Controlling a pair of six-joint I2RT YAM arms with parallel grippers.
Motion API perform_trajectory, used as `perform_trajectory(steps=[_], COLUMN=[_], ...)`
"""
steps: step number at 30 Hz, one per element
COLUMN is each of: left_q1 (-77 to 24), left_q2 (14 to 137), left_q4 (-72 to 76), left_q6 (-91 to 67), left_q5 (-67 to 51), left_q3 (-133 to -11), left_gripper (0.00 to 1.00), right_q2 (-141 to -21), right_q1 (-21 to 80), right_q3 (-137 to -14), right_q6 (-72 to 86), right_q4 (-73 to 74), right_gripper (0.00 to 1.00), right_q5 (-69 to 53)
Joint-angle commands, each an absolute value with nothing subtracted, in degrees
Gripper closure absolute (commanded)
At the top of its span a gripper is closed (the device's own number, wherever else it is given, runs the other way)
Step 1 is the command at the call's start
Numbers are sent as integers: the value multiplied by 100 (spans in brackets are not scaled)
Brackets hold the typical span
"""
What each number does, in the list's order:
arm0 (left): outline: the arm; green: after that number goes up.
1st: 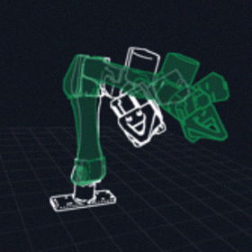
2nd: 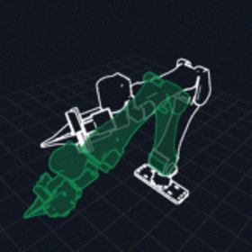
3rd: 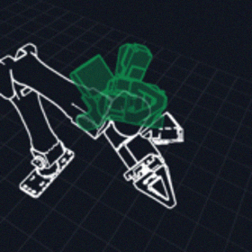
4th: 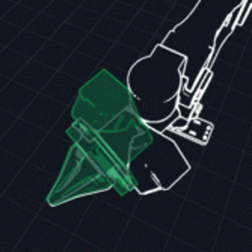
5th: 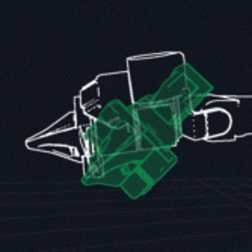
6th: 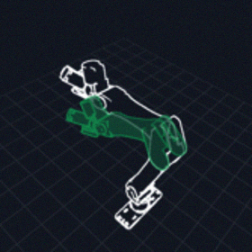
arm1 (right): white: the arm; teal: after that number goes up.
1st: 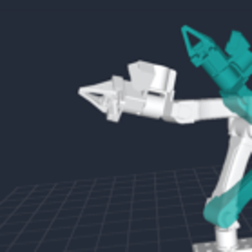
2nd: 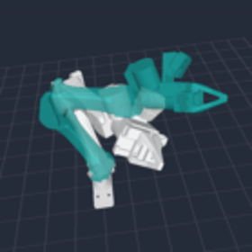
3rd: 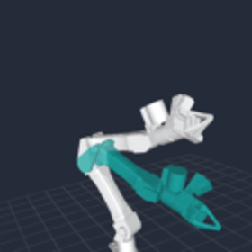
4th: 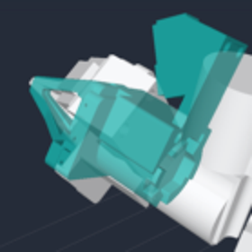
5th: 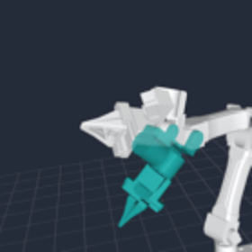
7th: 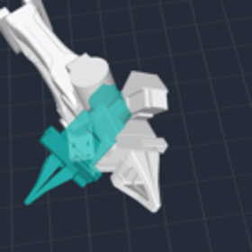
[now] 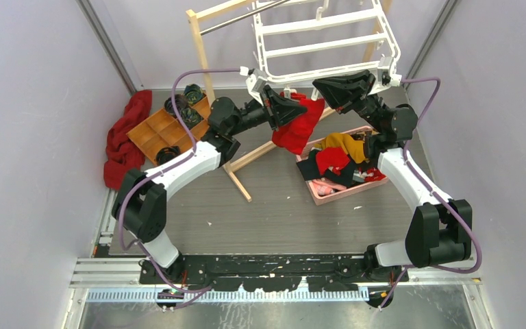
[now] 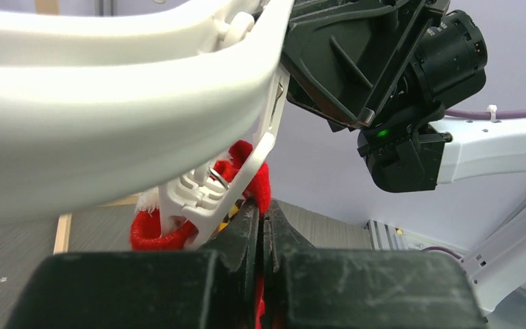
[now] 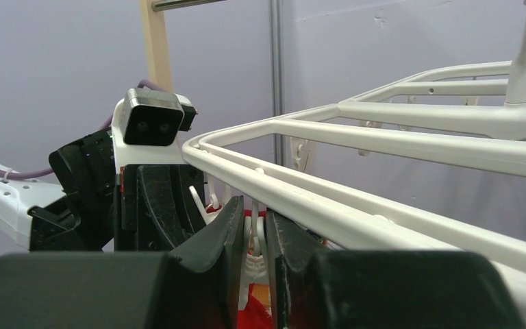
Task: Clip the socks to the hanger
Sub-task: Open the clamp at the hanger.
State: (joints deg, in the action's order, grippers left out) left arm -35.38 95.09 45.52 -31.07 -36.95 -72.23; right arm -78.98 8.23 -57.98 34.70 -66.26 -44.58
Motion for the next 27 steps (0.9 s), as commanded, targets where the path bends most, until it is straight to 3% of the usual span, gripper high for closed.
perform_trajectory(steps=[1,27], left_q1=[-3552,-3326], left_q2=[9647,9905], left_q4=[4464,5616], left_q6=[-3326,-4167], left_q5=[-4013,-3750], left_q3=[-7538,-7555], left_gripper=[100,100], right_q2=[-7691,-7639], right_q1=[884,909], right_q3=[-5977,-5933], right_q6=[3594,3819], right_q4=[-6811,-6913], right_gripper=[85,85], right_q5=[-4578,-4744])
